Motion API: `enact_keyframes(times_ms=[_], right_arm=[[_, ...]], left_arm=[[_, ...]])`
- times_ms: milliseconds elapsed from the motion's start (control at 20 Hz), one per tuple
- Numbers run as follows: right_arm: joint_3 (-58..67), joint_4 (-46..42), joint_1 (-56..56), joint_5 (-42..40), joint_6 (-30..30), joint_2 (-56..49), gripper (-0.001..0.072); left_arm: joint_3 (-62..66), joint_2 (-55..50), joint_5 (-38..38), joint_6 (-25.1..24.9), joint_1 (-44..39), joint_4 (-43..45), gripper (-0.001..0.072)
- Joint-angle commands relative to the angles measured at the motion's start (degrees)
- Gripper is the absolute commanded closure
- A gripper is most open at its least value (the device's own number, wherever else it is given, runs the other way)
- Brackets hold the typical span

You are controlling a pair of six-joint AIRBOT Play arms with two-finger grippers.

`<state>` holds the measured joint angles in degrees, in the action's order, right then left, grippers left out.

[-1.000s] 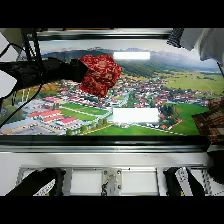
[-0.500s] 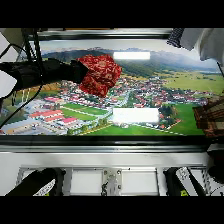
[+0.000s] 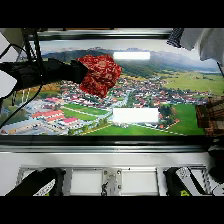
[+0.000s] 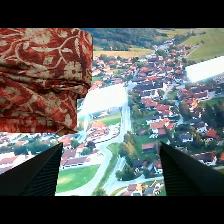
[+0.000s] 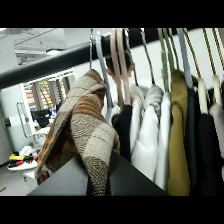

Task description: Fold the clothes and pants, and hang the long-sleeved shirts on hangers.

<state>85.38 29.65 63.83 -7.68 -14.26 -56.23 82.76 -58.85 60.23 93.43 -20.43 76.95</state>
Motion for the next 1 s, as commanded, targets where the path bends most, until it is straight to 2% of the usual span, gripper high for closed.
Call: enact_keyframes(times_ms=[0,150,200,300,350,500,650,750,800,900,950], right_arm=[[-1.75,3.76,-0.17,-2.4,0.07,0.17,0.0681],[-1.81,4.07,-1.22,-2.32,-0.33,0.5,0.0665],[-1.81,4.07,-1.36,-2.01,-0.33,0.74,0.0592],[-1.81,4.04,-1.68,-1.55,-0.33,1.51,0.0199],[-1.81,4.02,-1.68,-0.61,-0.33,2.03,0.0146],[-1.81,4.02,-1.68,4.92,-0.33,5.55,0.0148],[-1.86,4.02,-1.84,15.8,-0.24,8.7,0.0148],[-1.86,3.98,-3.15,22.38,2.91,9.57,0.0148],[-2.16,3.17,-4.33,27.17,7.8,9.64,0.0149],[-3.1,-4.96,-6.38,37.44,20.44,9.16,0.0151],[-3.28,-13.64,-7.34,49.03,31.01,7.82,0.0195]], left_arm=[[0.02,-0.02,-0.42,-0.02,0.04,-0.15,0.0073],[0.02,-0.02,-0.42,-0.04,0.04,-0.13,0.0073],[0.02,-0.02,-0.42,-0.04,0.04,-0.13,0.0073],[0.02,-0.02,-0.42,-0.04,0.04,-0.11,0.0073],[0.02,-0.02,-0.42,-0.04,0.04,-0.11,0.0073],[0.02,-0.02,-0.42,-0.04,0.04,-0.07,0.0073],[0.02,-0.02,-0.42,-0.04,0.04,-0.07,0.0073],[0.02,-0.02,-0.39,-0.04,0.04,-0.09,0.0073],[0.02,-0.02,-0.39,-0.04,0.04,-0.09,0.0073],[0.02,-0.02,-0.37,-0.04,0.04,-0.11,0.0073],[0.02,-0.02,-0.22,-0.04,0.04,-0.11,0.0073]])
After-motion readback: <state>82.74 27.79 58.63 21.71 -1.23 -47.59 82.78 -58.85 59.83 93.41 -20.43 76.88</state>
